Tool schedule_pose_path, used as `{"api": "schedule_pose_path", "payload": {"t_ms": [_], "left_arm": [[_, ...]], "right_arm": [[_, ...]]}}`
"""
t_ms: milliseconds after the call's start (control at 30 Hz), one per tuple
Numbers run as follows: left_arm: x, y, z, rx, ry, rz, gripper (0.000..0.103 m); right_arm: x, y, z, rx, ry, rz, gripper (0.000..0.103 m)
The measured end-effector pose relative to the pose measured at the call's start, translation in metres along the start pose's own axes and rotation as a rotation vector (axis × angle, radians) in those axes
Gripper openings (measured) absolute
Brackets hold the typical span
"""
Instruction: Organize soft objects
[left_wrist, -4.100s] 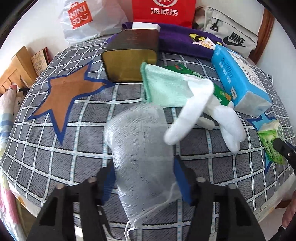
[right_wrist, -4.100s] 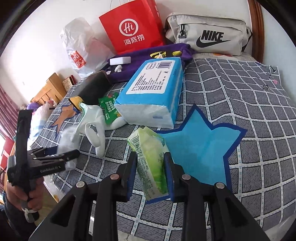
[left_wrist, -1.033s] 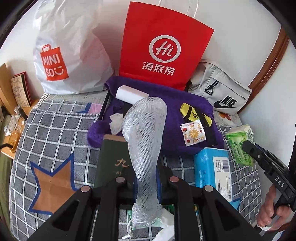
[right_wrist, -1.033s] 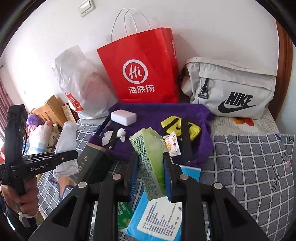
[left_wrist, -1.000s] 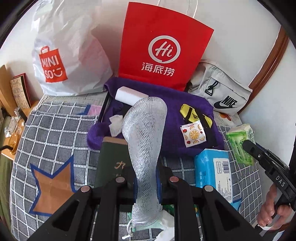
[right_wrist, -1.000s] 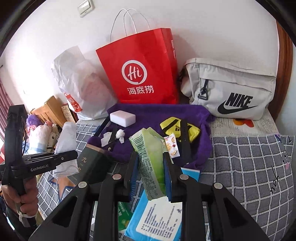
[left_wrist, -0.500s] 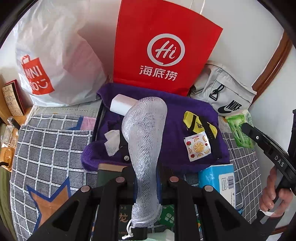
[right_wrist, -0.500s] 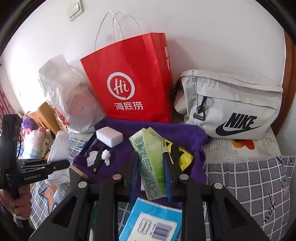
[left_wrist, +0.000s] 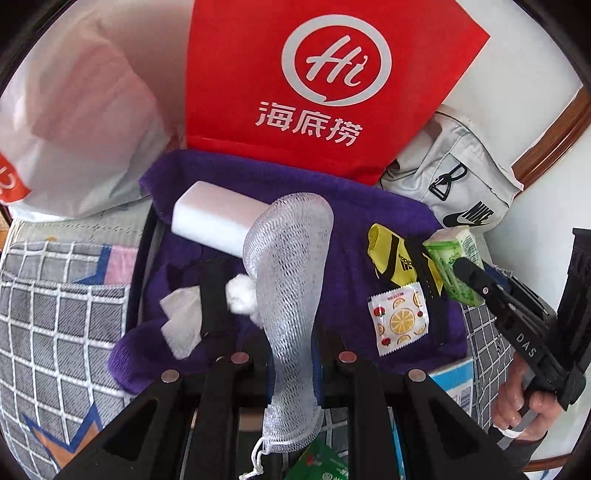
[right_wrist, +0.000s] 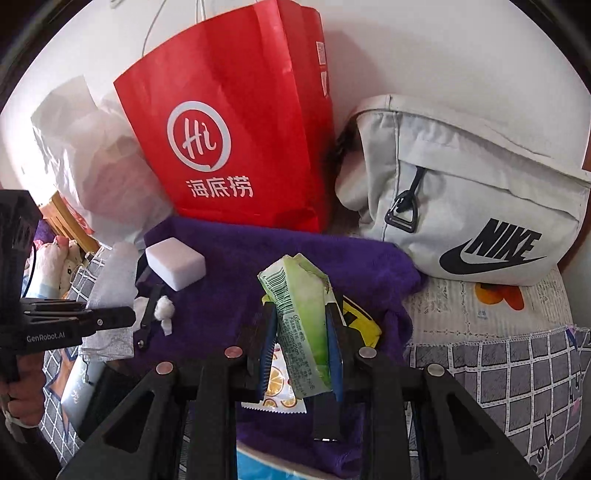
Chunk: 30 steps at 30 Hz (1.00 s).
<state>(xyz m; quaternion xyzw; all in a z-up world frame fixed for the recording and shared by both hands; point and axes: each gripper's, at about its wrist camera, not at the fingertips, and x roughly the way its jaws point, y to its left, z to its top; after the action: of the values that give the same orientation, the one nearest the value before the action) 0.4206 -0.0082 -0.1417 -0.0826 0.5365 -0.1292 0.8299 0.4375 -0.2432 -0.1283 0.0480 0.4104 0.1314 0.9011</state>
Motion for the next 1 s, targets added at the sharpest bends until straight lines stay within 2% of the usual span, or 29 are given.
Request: {"api": "schedule_pose_path", "payload": {"t_ms": [133,367,433,500,567,600,633,700,800,1000], "left_arm": [[0.018,-0.004,0.008,0.014,0.026,0.005,0.015],[0.040,-0.002,0.017,0.004,0.069,0.010,0.016],[0.045,-0.001,0.020,-0.005,0.087,0.013,0.027],[0.047,0.001,0.022,-0.019,0.092,0.016,0.029],[0.046,0.003,0.022,-0.025,0.095,0.011,0.034],[0.045,0.004,0.023,-0.028,0.094,0.011,0.045],[0.042,0.005,0.023,-0.029,0.087,0.016,0.062],[0.036,0.007,0.024,-0.027,0.060,0.045,0.069],[0.024,0.011,0.024,-0.025,0.038,0.072,0.070],[-0.004,0.025,0.017,-0.044,0.005,0.103,0.070]], "right_arm": [[0.012,-0.002,-0.002,-0.003,0.023,-0.029,0.026],[0.030,0.005,-0.004,-0.035,0.056,-0.025,0.029],[0.032,0.008,-0.005,-0.037,0.061,-0.001,0.037],[0.037,0.011,-0.006,-0.040,0.073,0.014,0.046],[0.038,0.015,-0.008,-0.057,0.078,0.015,0.046],[0.038,0.017,-0.008,-0.066,0.077,0.016,0.046],[0.036,0.020,-0.008,-0.073,0.073,0.019,0.046],[0.030,0.024,-0.008,-0.085,0.056,0.040,0.053],[0.018,0.029,-0.007,-0.088,0.017,0.048,0.065],[-0.003,0.049,-0.012,-0.112,-0.002,0.066,0.066]]}}
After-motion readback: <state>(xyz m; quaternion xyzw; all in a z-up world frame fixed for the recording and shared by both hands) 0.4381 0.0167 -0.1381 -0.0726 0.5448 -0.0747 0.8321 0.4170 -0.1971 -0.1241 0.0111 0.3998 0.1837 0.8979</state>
